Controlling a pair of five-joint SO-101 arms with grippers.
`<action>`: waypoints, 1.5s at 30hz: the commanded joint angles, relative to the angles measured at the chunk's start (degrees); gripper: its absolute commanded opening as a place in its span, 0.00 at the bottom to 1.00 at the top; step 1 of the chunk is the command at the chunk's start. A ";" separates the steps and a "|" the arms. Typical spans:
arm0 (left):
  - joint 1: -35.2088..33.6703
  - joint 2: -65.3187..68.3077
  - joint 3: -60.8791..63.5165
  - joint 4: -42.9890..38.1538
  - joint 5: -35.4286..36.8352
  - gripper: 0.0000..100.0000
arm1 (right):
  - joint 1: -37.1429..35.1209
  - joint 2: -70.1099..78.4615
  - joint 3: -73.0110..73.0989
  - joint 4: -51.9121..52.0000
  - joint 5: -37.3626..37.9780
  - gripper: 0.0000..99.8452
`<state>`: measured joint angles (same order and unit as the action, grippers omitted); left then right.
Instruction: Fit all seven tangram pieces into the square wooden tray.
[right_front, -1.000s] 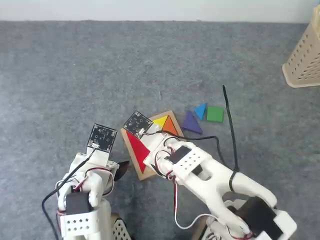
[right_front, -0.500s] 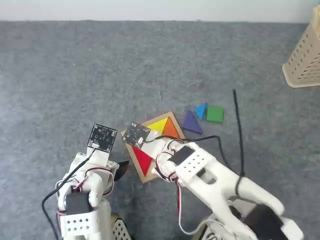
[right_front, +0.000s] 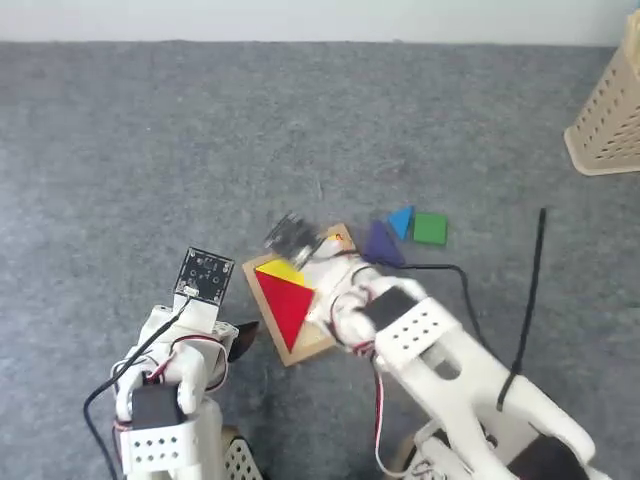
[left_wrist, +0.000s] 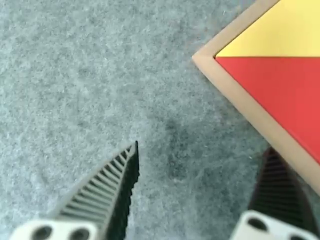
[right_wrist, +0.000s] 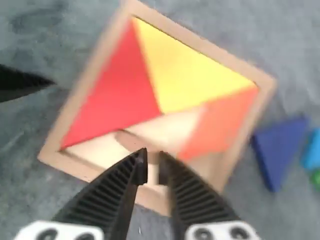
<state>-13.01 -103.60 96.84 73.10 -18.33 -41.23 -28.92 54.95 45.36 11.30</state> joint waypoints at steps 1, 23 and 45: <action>0.26 -0.79 -0.31 0.00 -0.26 0.35 | 2.77 -3.12 -6.51 5.76 -6.07 0.17; 0.26 -0.79 -0.31 0.00 -0.26 0.35 | -6.73 15.96 -22.15 13.67 -59.16 0.19; 0.26 -0.79 -0.31 0.00 -0.26 0.35 | -4.00 23.25 -23.38 9.89 -59.25 0.19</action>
<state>-13.01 -103.60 96.84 73.10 -18.33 -46.51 -5.19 34.99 56.62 -47.16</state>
